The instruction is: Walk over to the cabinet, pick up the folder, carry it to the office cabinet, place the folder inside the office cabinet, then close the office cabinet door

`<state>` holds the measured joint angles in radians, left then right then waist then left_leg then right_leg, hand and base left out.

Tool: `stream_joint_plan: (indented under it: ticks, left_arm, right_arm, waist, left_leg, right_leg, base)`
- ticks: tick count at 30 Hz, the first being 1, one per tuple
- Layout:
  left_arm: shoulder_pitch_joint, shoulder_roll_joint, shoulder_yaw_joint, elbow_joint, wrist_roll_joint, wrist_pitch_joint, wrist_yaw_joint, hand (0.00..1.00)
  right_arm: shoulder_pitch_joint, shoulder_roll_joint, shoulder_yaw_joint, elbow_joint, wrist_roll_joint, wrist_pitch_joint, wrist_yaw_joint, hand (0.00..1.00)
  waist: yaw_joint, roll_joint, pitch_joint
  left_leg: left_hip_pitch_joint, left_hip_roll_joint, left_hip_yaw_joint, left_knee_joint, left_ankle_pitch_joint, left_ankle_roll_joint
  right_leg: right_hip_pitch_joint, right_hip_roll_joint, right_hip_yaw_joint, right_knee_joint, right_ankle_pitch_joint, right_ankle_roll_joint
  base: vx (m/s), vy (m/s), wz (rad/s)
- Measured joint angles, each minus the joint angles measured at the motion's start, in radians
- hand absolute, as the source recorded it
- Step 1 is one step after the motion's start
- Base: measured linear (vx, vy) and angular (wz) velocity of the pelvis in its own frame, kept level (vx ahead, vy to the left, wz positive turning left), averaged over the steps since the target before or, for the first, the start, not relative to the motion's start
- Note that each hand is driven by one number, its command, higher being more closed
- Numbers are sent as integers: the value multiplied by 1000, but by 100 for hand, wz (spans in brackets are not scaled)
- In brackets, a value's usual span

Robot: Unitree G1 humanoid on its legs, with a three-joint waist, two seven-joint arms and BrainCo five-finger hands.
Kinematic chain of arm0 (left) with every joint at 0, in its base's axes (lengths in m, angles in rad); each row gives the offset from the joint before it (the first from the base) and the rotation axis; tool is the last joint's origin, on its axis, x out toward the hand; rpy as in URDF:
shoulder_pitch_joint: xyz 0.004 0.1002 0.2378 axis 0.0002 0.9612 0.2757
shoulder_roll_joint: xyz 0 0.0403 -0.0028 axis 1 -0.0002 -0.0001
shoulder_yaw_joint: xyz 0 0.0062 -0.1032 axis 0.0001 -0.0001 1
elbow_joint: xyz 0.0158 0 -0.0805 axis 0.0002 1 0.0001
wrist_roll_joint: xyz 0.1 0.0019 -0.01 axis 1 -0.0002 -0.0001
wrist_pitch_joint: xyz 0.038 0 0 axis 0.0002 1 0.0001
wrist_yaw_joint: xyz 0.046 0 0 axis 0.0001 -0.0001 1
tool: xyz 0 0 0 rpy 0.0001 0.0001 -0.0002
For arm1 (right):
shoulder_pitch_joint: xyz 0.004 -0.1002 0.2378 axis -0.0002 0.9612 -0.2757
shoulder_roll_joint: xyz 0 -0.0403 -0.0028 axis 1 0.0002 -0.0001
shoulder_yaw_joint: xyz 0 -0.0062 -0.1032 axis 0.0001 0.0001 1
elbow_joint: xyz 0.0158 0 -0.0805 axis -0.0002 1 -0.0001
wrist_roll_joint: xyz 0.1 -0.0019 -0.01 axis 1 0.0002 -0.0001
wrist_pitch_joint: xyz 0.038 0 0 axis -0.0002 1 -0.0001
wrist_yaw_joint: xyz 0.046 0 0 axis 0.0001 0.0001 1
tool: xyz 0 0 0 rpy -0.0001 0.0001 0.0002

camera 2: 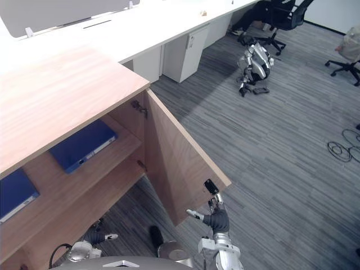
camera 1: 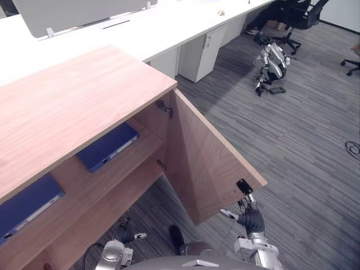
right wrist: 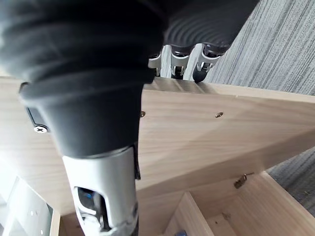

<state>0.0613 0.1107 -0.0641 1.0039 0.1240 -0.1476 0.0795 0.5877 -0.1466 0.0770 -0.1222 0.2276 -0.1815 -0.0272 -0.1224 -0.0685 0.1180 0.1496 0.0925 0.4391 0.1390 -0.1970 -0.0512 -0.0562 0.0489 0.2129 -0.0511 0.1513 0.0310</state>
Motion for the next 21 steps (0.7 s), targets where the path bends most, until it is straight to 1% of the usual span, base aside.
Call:
stream_joint_plan:
  ticks: [2, 4, 6, 8, 9, 11, 12, 14, 15, 18, 21]
  left_arm:
    - [-7, 15, -8, 0, 1, 0, 0, 0]
    - [-15, 22, -15, 0, 8, 1, -1, 0]
    - [-15, 29, -18, 5, 9, 5, -6, 0]
    - [-14, 31, -18, 11, 9, 8, -9, 0]
    - [-13, 31, -18, 24, 9, 9, -19, 0]
    - [-12, 30, -19, 35, 9, 10, -21, 0]
    - [-10, 31, -19, 37, 9, 11, -21, 0]
    - [-6, 34, -19, 37, 9, 11, -21, 0]
    - [-7, 38, -18, 37, 9, 11, -22, 0]
    - [-6, 38, -17, 37, 9, 11, -20, 0]
    - [-7, 37, -16, 37, 9, 11, -19, 0]
  right_arm:
    - [18, -20, 13, -22, 0, 16, 30, 0]
    - [16, -38, 33, -30, -38, 21, 56, 0]
    - [18, -42, 68, -64, -80, 38, 93, 0]
    - [31, -48, 88, -65, -80, 41, 117, 0]
    - [22, -55, 121, -75, -80, 41, 135, 0]
    - [5, -50, 154, -107, -80, 40, 149, 0]
    - [-5, -41, 158, -116, -80, 39, 152, 0]
    - [-36, -24, 156, -119, -82, 37, 152, 0]
    - [-54, -14, 157, -119, -102, 37, 150, 0]
    - [-95, -10, 173, -108, -114, 36, 148, 0]
    - [-178, -9, 235, -21, -114, 36, 148, 0]
  waist:
    - [-1, -10, -1]
    - [3, -19, -1]
    - [10, -31, -2]
    - [9, -42, -1]
    - [11, -51, -4]
    - [13, -54, -5]
    - [16, -60, -7]
    - [34, -73, -15]
    - [43, -79, -16]
    - [52, -79, -17]
    - [67, -78, -17]
  left_leg:
    - [-1, -2, -20, 0, 4, 3]
    - [-1, -5, -36, 0, 6, 2]
    - [12, -5, -51, 0, 10, 7]
    - [21, -5, -61, 0, 11, 8]
    - [32, -6, -67, 0, 10, 8]
    - [39, -9, -75, 0, 10, 8]
    - [42, -12, -81, -1, 9, 5]
    - [43, -16, -81, -1, 6, 5]
    - [41, -19, -83, -1, 5, 6]
    - [38, -31, -100, -4, 4, 13]
    - [24, -42, -124, -7, 12, 29]
  right_leg:
    - [4, -6, -17, 0, -2, -1]
    - [11, -11, -33, 0, -4, 0]
    - [30, -13, -44, 2, -6, 4]
    - [44, -16, -57, 5, -6, 9]
    - [57, -17, -61, 6, -10, 10]
    - [65, -21, -64, 8, -14, 13]
    - [70, -25, -67, 9, -17, 16]
    - [71, -29, -67, 13, -24, 11]
    - [73, -33, -69, 14, -26, 12]
    - [80, -47, -90, 13, -31, 19]
    - [80, -63, -114, 12, -34, 23]
  base:
    - [-33, -14, 30]
    - [-30, -6, 26]
    - [-26, 6, 19]
    - [-21, 12, 18]
    - [-26, 16, 14]
    - [-32, 26, 14]
    - [-39, 36, 14]
    - [-33, 32, 6]
    - [-33, 33, 7]
    - [-15, 40, 18]
    - [17, 45, 25]
